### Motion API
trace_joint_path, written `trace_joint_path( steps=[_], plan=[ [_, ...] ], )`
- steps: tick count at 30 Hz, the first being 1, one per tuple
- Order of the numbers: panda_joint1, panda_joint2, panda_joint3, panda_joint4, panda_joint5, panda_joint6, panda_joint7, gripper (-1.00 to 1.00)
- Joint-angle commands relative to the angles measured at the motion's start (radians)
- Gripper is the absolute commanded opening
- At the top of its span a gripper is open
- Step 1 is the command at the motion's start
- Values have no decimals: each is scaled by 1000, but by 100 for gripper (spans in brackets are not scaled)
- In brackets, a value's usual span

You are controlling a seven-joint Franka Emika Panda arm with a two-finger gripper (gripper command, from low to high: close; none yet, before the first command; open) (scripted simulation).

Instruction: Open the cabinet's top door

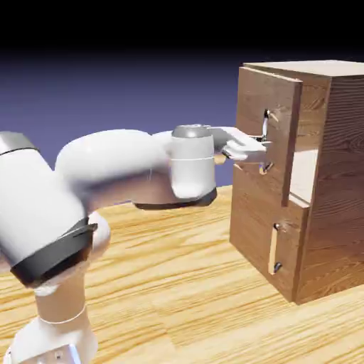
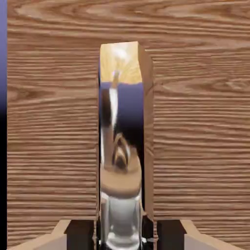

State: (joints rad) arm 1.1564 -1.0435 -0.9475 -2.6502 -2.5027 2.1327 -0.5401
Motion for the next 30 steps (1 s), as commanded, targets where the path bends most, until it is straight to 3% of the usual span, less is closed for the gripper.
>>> trace_joint_path(
  steps=[1, 15, 30],
  plan=[
    [-9, 1, 30, -24, 28, -42, 3, -100],
    [89, 145, 414, -138, 527, -651, 115, -100],
    [285, 656, 603, 200, 1122, -1097, 356, -100]
  ],
)
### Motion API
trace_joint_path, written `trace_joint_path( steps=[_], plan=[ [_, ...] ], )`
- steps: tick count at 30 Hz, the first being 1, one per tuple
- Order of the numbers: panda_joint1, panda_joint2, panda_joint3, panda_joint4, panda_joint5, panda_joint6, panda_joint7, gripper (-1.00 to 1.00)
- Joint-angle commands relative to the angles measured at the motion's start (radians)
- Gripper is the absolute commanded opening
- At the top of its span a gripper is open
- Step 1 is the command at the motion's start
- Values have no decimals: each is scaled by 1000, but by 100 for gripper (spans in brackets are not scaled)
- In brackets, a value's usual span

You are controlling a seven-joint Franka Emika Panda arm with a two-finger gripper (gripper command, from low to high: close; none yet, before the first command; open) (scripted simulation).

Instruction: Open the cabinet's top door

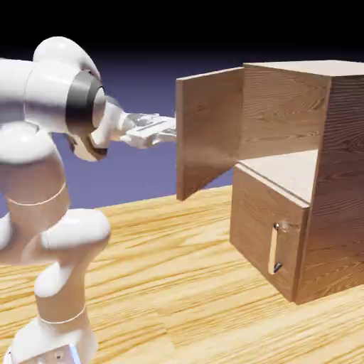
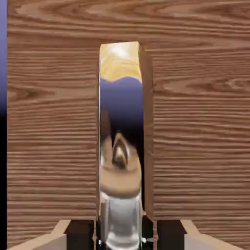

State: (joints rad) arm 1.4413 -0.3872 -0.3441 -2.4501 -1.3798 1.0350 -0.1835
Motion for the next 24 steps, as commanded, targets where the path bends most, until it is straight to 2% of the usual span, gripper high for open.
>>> trace_joint_path(
  steps=[1, 11, 23, 24],
  plan=[
    [5, 36, 4, 33, 31, -18, 10, -100],
    [21, 381, 15, 390, 285, -184, 65, -100],
    [-10, 724, -10, 818, 446, -360, 25, -100],
    [-10, 724, -10, 819, 446, -360, 25, 100]
  ],
)
